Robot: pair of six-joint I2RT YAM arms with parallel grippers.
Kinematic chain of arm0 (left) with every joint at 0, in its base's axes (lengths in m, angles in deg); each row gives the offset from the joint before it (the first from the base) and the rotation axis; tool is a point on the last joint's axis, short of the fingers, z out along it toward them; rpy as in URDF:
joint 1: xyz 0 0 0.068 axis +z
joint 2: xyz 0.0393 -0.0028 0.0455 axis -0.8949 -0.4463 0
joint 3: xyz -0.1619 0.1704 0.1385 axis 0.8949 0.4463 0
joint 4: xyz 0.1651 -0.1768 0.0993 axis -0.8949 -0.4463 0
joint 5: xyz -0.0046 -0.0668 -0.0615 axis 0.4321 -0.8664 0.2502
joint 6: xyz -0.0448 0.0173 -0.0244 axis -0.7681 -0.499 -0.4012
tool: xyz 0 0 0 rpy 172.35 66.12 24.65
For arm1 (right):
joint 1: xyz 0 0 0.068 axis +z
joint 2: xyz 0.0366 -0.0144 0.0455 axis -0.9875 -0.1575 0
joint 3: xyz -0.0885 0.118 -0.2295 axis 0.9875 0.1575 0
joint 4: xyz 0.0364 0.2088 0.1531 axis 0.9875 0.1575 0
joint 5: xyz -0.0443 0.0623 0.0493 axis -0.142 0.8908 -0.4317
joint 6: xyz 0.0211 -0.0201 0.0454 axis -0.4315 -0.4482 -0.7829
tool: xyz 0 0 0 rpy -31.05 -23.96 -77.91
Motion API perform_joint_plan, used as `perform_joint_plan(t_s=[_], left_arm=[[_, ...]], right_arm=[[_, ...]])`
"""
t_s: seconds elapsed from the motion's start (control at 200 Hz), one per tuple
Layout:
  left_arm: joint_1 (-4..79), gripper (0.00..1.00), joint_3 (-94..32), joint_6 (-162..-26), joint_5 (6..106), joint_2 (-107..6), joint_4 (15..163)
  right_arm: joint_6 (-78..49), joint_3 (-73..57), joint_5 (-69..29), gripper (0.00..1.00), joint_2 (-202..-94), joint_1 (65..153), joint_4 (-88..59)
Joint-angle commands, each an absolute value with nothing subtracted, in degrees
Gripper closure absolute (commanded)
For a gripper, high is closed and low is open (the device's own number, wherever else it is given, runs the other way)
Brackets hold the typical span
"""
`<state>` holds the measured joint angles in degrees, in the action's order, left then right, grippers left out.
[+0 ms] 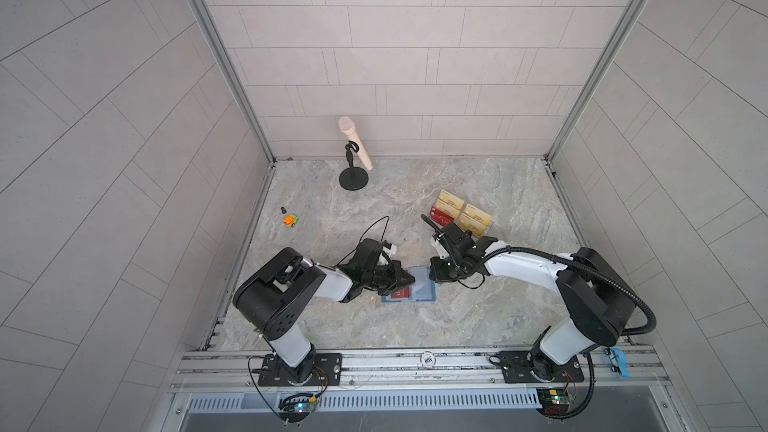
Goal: Put the credit cards into the card holder
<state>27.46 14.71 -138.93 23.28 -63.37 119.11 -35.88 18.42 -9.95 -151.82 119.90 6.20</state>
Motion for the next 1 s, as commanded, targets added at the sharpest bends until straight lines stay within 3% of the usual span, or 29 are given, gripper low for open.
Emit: perform_joint_plan(t_s=[0.0,0.901,0.991], left_arm=[[27.2,1.0,15.5,-137.7,22.5,-62.1,121.3],[27.2,1.0,17.3,-137.9,22.9,-60.2,122.9],[27.2,0.92,17.0,-137.8,22.9,-60.1,122.0]], right_arm=[[-36.3,18.4,-9.5,0.82,-152.8,120.1,6.2],[-39.5,19.6,-2.6,0.83,-154.2,120.9,-0.8],[-39.7,19.7,-2.3,0.83,-153.9,121.0,-1.0]])
